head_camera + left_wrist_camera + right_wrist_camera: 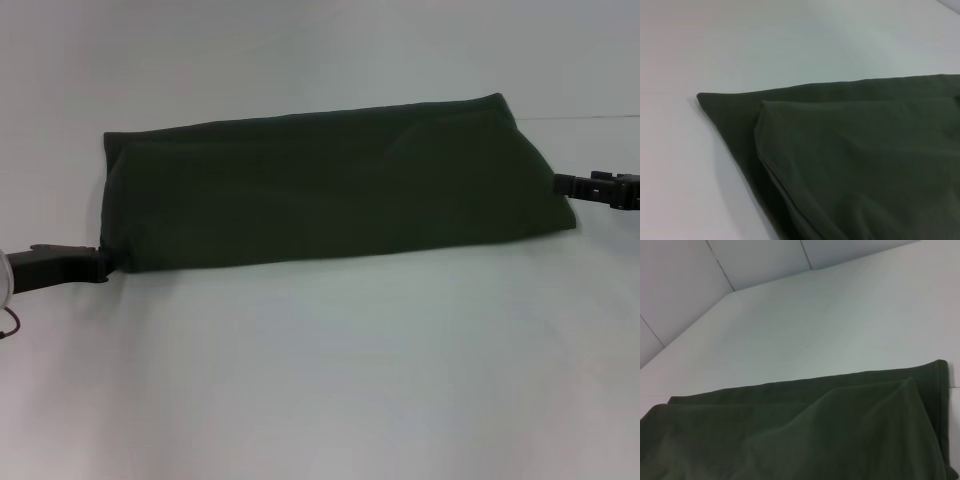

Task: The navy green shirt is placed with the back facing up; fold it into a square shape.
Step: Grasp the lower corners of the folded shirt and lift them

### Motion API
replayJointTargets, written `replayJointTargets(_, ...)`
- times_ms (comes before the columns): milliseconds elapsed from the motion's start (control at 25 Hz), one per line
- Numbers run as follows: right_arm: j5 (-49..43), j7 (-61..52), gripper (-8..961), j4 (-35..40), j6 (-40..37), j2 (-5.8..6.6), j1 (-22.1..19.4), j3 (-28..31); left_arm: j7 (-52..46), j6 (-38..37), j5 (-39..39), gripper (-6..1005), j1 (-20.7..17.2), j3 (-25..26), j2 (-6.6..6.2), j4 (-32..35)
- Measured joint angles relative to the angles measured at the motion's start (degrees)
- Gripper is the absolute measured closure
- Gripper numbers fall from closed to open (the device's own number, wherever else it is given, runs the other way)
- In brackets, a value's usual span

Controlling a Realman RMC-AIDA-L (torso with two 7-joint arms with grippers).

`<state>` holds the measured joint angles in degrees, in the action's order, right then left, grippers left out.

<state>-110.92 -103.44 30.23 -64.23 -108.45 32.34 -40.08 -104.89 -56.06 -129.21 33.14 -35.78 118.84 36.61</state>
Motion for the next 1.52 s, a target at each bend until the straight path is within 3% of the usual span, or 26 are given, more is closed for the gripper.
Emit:
replayJointTargets(360,-1.8,-2.5,147,0.2,-0.3,0.18,0.8,0.0,-1.2,-0.1,0.0,938,0.4,-0.1,-0.07,0.1)
replayJointTargets(640,-14.9,-17.1,149,3.7,-1.3,0.42,4.4,0.0,-2.9,-0.6,0.0,936,0.9,-0.1,-0.43,0.2)
replayJointTargets(960,-22.9,-23.9,152,3.9,-1.7,1.02,7.6,0.0,-3.0,-0.7,0.1,937,1.0,0.1,-0.54,0.2)
replayJointTargets(1520,-26.6,-25.3,154,0.9,6.2,-0.47,9.7,-0.5,-2.9,-0.6,0.4,936,1.0,-0.1,-0.48,-0.1)
